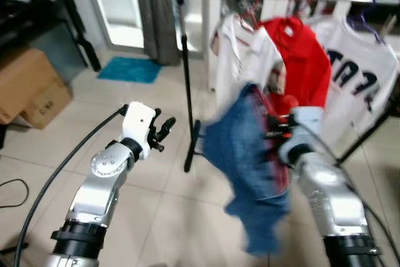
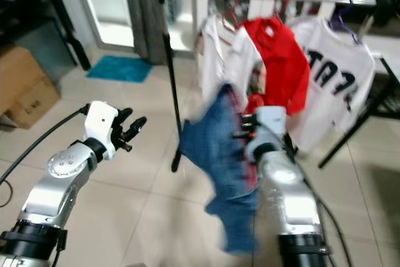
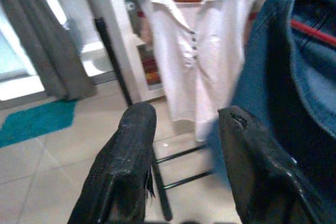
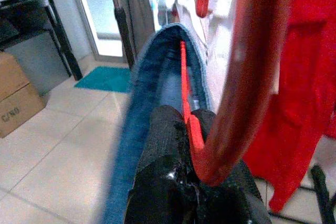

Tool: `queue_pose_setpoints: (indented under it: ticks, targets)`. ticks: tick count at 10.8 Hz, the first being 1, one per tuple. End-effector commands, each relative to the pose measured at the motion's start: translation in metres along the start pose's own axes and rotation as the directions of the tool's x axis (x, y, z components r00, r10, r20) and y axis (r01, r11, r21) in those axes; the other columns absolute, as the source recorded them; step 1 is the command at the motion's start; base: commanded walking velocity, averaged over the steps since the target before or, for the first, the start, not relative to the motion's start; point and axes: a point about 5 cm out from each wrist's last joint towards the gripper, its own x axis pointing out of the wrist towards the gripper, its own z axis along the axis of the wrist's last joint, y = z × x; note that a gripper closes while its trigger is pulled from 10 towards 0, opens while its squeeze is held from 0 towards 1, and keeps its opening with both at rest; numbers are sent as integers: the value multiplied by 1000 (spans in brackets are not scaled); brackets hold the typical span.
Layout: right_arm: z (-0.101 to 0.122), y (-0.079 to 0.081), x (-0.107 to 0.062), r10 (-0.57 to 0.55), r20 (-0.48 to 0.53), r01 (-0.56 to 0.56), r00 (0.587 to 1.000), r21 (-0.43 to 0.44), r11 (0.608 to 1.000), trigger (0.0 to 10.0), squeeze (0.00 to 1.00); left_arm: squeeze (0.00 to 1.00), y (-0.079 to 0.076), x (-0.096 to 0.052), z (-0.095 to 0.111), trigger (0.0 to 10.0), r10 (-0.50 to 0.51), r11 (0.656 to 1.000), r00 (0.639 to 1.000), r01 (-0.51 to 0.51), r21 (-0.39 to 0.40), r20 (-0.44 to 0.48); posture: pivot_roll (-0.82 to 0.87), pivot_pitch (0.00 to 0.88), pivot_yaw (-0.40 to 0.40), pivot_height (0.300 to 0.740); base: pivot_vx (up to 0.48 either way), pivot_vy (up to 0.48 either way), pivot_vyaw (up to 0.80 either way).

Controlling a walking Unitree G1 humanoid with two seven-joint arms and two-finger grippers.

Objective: Hang hanger

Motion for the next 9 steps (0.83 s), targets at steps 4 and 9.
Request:
queue_pose_setpoints:
  ticks: [4,9]
  targets:
    - [14,20,6,48,70,-47,996,-22,999,10000,0,0,5,2,7,10000,-3,1000,1000,3,-2,8,-76,0,52,740,338,0,380]
    - [17,15,10,-14,93,24,996,-104,994,10000,0,0,3,-2,3,10000,2,995,999,2,-98,45,-78,0,25,740,340,0,0]
